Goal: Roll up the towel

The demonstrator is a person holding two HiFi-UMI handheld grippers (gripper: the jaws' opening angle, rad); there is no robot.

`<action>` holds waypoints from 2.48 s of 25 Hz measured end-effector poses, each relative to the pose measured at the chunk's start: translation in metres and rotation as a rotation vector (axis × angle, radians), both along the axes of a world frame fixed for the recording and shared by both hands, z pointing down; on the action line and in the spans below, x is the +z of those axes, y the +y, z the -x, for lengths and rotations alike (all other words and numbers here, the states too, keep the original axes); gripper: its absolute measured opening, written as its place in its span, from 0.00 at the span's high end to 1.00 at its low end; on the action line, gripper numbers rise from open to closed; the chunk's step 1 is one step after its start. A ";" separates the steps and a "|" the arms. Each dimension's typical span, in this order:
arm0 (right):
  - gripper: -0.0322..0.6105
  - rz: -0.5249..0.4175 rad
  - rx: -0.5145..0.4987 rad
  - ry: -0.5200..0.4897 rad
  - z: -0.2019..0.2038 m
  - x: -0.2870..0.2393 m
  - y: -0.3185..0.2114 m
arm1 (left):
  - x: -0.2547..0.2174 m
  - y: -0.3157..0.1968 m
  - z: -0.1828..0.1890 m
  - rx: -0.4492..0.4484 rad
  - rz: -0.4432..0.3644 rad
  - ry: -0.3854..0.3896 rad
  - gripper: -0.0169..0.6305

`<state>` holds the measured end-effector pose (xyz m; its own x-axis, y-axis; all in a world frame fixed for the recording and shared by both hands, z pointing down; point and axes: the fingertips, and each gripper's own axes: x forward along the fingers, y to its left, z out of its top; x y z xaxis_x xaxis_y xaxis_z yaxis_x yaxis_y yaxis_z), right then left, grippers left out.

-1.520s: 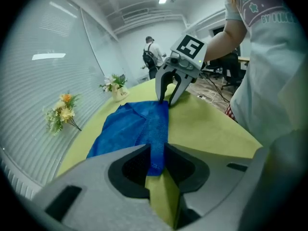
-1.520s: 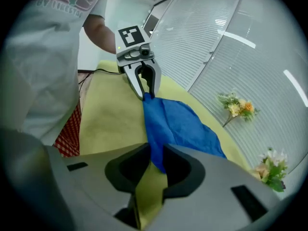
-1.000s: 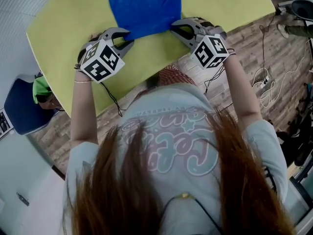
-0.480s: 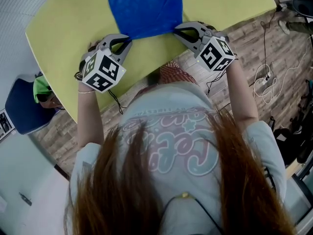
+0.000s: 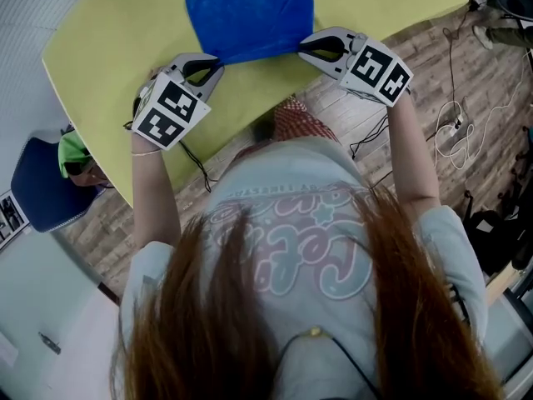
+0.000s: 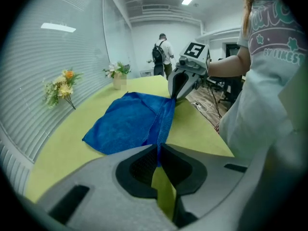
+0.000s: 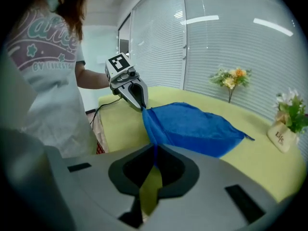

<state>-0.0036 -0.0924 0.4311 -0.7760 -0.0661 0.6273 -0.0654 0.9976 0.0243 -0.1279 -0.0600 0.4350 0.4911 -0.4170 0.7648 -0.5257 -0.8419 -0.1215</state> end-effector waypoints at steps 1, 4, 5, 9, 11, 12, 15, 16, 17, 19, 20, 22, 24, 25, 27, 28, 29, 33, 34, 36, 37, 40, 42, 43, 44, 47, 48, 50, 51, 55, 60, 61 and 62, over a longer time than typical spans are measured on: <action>0.91 0.024 -0.007 0.013 0.000 0.002 -0.001 | 0.001 -0.002 0.000 -0.002 0.017 0.000 0.93; 0.91 0.114 -0.025 0.034 0.000 0.005 -0.004 | 0.002 -0.009 0.001 -0.012 0.072 0.011 0.93; 0.91 0.147 -0.029 0.036 0.000 0.004 -0.006 | 0.003 -0.010 0.001 -0.017 0.092 0.019 0.93; 0.91 0.247 -0.048 0.036 0.000 0.002 -0.012 | 0.004 -0.016 0.002 -0.037 0.148 0.040 0.93; 0.91 0.272 -0.044 0.028 0.001 0.000 -0.019 | 0.004 -0.021 0.004 -0.046 0.157 0.039 0.93; 0.91 0.279 -0.040 0.025 0.002 -0.001 -0.023 | 0.004 -0.023 0.005 -0.050 0.159 0.035 0.93; 0.91 0.286 -0.041 0.036 0.006 0.000 -0.030 | 0.005 -0.031 0.009 -0.057 0.157 0.013 0.93; 0.91 0.283 -0.044 0.041 0.007 0.001 -0.032 | 0.006 -0.033 0.010 -0.059 0.154 0.004 0.93; 0.91 0.277 -0.046 0.043 0.008 0.002 -0.034 | 0.007 -0.035 0.011 -0.059 0.152 -0.005 0.93; 0.91 0.253 -0.051 0.043 0.010 0.003 -0.037 | 0.008 -0.037 0.012 -0.055 0.145 -0.019 0.93; 0.91 0.235 -0.052 0.041 0.010 0.003 -0.038 | 0.009 -0.037 0.012 -0.054 0.138 -0.026 0.93; 0.91 0.198 -0.053 0.036 0.011 0.003 -0.041 | 0.008 -0.039 0.012 -0.052 0.121 -0.038 0.93; 0.91 0.166 -0.046 0.024 0.011 0.003 -0.043 | 0.008 -0.041 0.013 -0.055 0.102 -0.048 0.93; 0.91 0.151 -0.040 0.016 0.011 0.003 -0.045 | 0.008 -0.043 0.013 -0.057 0.088 -0.054 0.93; 0.90 0.119 -0.025 0.002 0.011 0.003 -0.047 | 0.008 -0.046 0.013 -0.057 0.053 -0.075 0.93; 0.90 0.105 -0.018 -0.005 0.012 0.003 -0.048 | 0.008 -0.048 0.013 -0.056 0.036 -0.086 0.93; 0.90 0.097 -0.009 -0.014 0.012 0.003 -0.049 | 0.008 -0.049 0.014 -0.056 0.024 -0.093 0.93; 0.90 0.093 0.016 -0.049 0.012 0.004 -0.050 | 0.006 -0.051 0.019 -0.079 -0.028 -0.101 0.90; 0.90 0.089 0.019 -0.046 0.013 0.004 -0.050 | 0.005 -0.053 0.021 -0.088 -0.053 -0.102 0.87; 0.90 0.086 0.026 -0.037 0.013 0.005 -0.051 | 0.001 -0.056 0.026 -0.116 -0.099 -0.096 0.81; 0.90 0.086 0.029 -0.034 0.013 0.006 -0.051 | -0.002 -0.057 0.028 -0.133 -0.113 -0.082 0.80; 0.90 0.089 0.034 -0.028 0.012 0.007 -0.051 | -0.011 -0.057 0.035 -0.190 -0.135 -0.024 0.78; 0.91 0.088 0.038 -0.023 0.011 0.008 -0.052 | -0.012 -0.056 0.047 -0.231 -0.148 -0.052 0.78; 0.91 0.087 0.039 -0.021 0.011 0.008 -0.052 | -0.011 -0.055 0.054 -0.246 -0.156 -0.074 0.78; 0.91 0.086 0.038 -0.021 0.012 0.008 -0.052 | -0.013 -0.054 0.057 -0.254 -0.165 -0.075 0.78; 0.91 0.080 0.034 -0.019 0.012 0.008 -0.051 | -0.040 -0.051 0.031 -0.216 -0.191 0.087 0.78; 0.91 0.078 0.034 -0.019 0.012 0.008 -0.051 | -0.049 -0.049 0.015 -0.172 -0.202 0.137 0.78; 0.91 0.079 0.033 -0.020 0.013 0.008 -0.052 | -0.054 -0.044 -0.021 -0.051 -0.213 0.163 0.78; 0.91 0.080 0.033 -0.020 0.013 0.008 -0.053 | -0.049 -0.043 -0.037 0.007 -0.204 0.155 0.78; 0.91 0.076 0.034 -0.020 0.013 0.009 -0.053 | -0.015 -0.043 -0.072 0.118 -0.121 0.093 0.78; 0.91 0.068 0.039 -0.028 0.012 0.005 -0.054 | 0.011 -0.047 -0.073 0.120 -0.016 0.027 0.78; 0.90 0.067 0.040 -0.034 0.012 0.004 -0.054 | 0.011 -0.048 -0.073 0.112 -0.006 0.034 0.78; 0.90 0.065 0.041 -0.044 0.011 0.003 -0.053 | 0.011 -0.049 -0.073 0.105 -0.003 0.038 0.78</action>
<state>-0.0145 -0.1455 0.4339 -0.8002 -0.0587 0.5968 -0.1059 0.9934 -0.0443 -0.0554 -0.1089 0.4462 0.5606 -0.3640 0.7438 -0.4393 -0.8921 -0.1055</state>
